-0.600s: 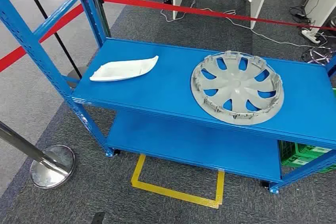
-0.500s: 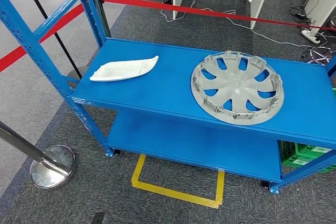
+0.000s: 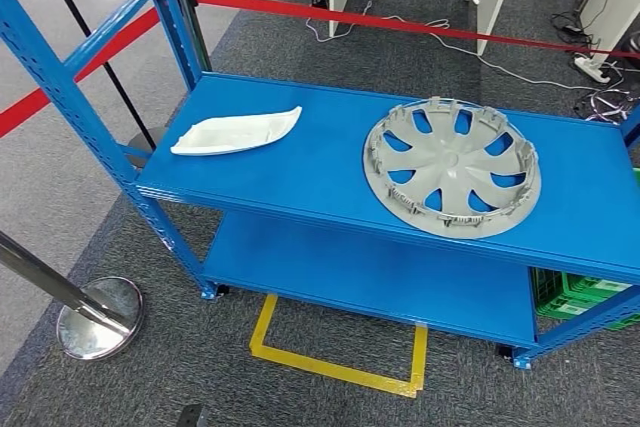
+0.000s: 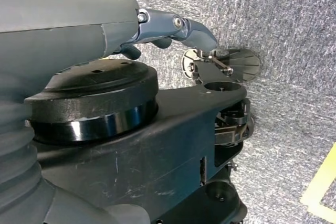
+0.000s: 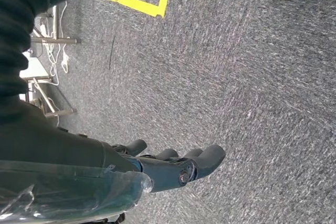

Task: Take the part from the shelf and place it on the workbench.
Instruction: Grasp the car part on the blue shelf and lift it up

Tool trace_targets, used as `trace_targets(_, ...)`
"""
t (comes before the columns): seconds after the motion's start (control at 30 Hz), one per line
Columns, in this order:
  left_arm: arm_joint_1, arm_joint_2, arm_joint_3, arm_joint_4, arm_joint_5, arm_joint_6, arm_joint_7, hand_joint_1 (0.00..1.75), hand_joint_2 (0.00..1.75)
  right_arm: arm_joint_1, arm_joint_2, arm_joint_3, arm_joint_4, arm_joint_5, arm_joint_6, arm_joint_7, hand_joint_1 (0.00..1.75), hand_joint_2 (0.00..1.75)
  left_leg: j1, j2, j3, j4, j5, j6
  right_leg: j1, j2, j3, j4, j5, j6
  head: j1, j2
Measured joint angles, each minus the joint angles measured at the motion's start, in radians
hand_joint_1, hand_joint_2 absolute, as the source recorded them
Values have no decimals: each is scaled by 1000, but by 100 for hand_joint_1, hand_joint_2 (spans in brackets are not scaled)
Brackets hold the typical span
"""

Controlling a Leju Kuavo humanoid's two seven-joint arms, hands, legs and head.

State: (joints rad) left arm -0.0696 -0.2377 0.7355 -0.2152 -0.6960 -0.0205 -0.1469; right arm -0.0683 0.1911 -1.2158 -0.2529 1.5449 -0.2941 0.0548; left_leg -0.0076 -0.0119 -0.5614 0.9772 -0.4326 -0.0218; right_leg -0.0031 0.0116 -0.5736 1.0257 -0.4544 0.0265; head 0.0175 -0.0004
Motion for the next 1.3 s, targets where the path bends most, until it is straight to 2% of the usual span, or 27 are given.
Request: trace_targets(1.3, -3, -4, 0, 0, -27, -1, 5, 0, 175, 1, 0, 0, 2, -6, 3, 16, 0, 175, 0, 0, 0, 0, 0, 0, 0, 0, 0, 0, 0, 0, 0, 0)
